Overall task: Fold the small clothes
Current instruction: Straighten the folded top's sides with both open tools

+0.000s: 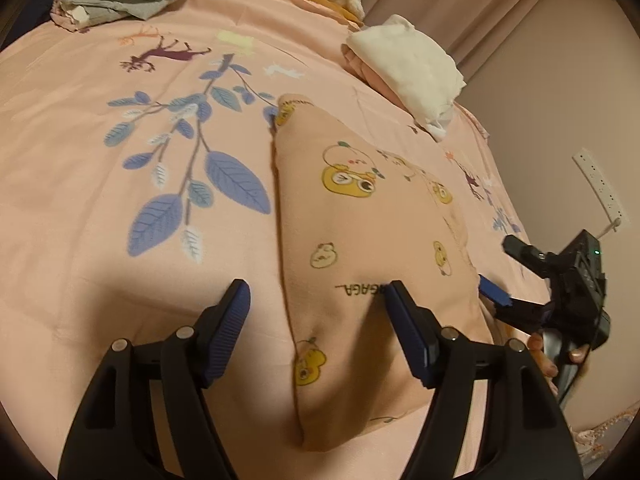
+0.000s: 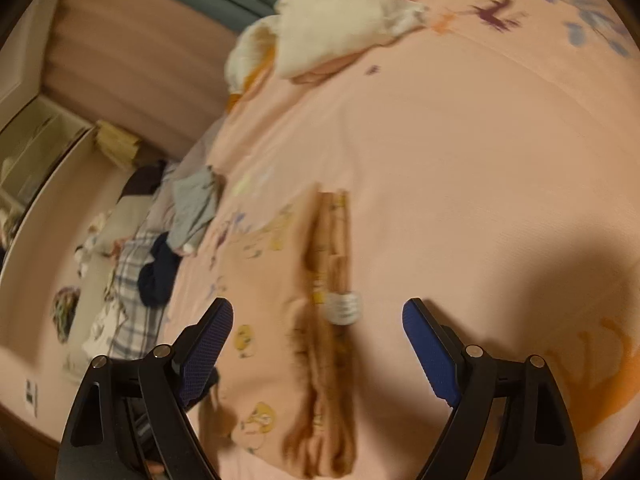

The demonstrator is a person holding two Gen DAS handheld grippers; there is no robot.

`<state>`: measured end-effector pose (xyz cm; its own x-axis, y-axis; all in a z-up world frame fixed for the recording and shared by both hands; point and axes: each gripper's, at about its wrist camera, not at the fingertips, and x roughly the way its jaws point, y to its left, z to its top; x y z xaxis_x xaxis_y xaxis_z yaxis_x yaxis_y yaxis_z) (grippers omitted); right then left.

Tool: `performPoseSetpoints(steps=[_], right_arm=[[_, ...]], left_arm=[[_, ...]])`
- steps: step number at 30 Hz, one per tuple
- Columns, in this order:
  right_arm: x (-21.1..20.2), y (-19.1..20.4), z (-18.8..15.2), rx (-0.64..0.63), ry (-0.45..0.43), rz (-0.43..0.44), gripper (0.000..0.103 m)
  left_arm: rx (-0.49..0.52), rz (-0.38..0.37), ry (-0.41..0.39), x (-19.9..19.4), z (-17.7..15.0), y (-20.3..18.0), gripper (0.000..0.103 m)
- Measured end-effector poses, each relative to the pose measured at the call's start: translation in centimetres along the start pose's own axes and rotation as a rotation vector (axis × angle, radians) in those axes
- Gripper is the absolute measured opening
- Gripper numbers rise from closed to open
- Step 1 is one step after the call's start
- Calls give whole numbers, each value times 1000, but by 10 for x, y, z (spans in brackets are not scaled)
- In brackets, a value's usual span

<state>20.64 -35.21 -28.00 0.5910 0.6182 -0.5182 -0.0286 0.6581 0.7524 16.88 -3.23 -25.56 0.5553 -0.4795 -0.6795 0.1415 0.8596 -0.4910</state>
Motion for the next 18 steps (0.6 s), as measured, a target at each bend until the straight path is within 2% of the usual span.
performPoseSetpoints(steps=[3, 6, 9, 11, 12, 13, 16, 18], right_arm=[[0, -2, -3, -4, 21, -31, 87], [10, 4, -4, -41, 59, -78, 87], [19, 11, -5, -57, 83, -109, 90], [23, 11, -4, -40, 97, -66, 90], [30, 10, -4, -16, 132, 8, 90], [34, 10, -3, -8, 153, 34, 90], [41, 19, -5, -32, 172, 18, 89], [44, 21, -7, -33, 181, 40, 89]], left_arm=[[-4, -55, 39, 4, 2, 1, 75], [-89, -186, 105, 11, 8, 10, 76], [-160, -274, 171, 21, 14, 16, 76], [-188, -291, 208, 25, 19, 17, 76], [-195, -297, 220, 26, 22, 16, 76], [-208, -302, 234, 29, 24, 15, 76], [-208, -304, 243, 33, 27, 11, 76], [-194, -305, 239, 34, 28, 7, 76]])
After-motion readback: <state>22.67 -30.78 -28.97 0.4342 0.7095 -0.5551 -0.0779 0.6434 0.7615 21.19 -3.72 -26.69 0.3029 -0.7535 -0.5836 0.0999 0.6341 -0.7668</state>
